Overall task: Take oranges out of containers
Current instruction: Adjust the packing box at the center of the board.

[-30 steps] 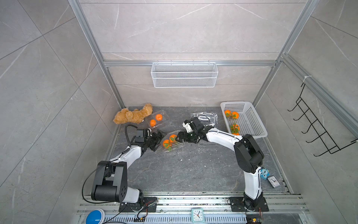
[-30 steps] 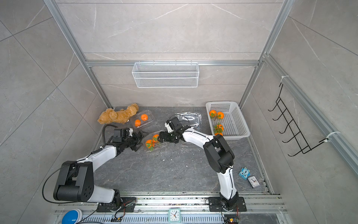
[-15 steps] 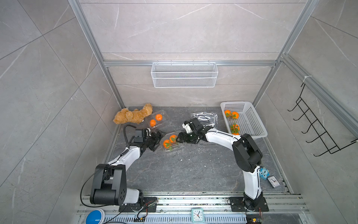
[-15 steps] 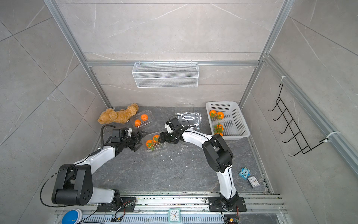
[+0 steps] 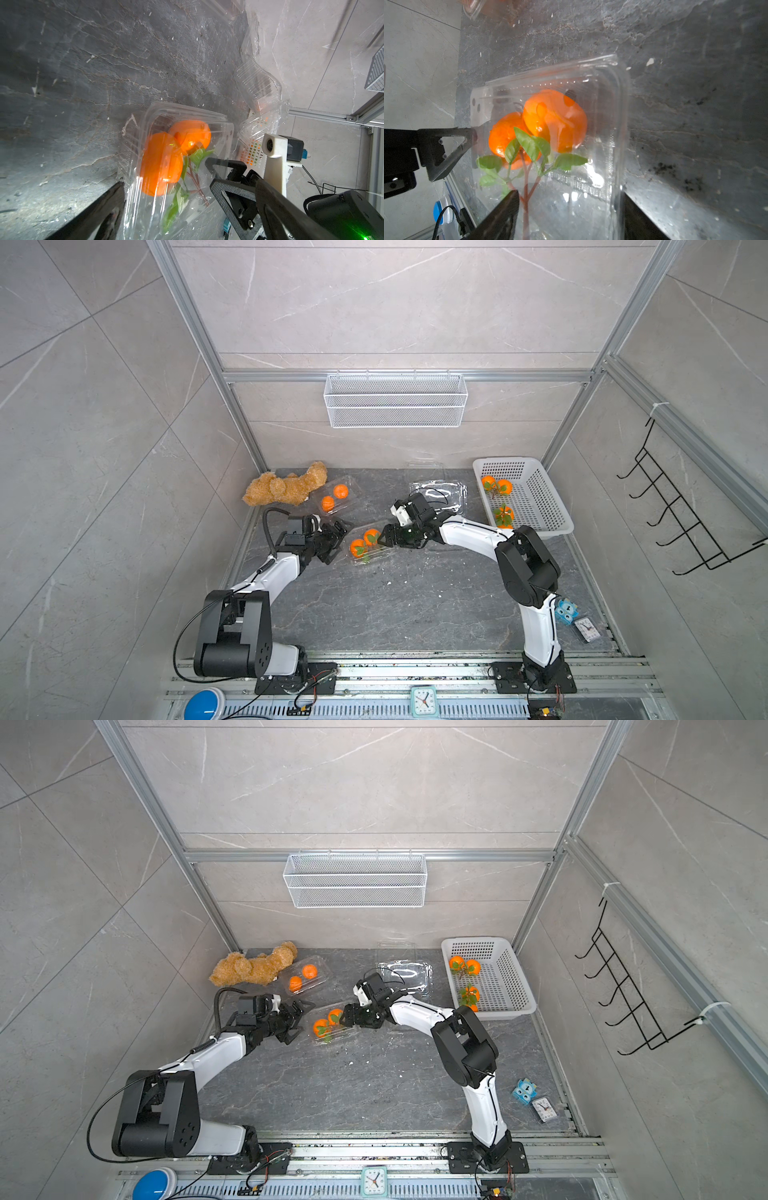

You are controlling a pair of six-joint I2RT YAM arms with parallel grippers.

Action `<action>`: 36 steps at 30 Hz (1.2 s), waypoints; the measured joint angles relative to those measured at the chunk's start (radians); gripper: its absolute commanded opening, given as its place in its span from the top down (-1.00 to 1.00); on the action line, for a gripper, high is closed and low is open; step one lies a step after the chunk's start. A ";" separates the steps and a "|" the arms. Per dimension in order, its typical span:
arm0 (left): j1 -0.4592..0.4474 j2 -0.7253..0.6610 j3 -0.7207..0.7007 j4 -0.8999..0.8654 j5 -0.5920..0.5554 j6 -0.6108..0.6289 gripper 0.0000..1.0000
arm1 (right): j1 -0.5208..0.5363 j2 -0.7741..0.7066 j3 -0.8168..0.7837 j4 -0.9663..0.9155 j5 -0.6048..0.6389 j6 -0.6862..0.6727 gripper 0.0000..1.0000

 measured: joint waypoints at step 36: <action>0.008 0.066 -0.048 0.211 0.084 -0.040 -0.99 | -0.008 0.007 -0.008 0.031 -0.022 0.034 -0.35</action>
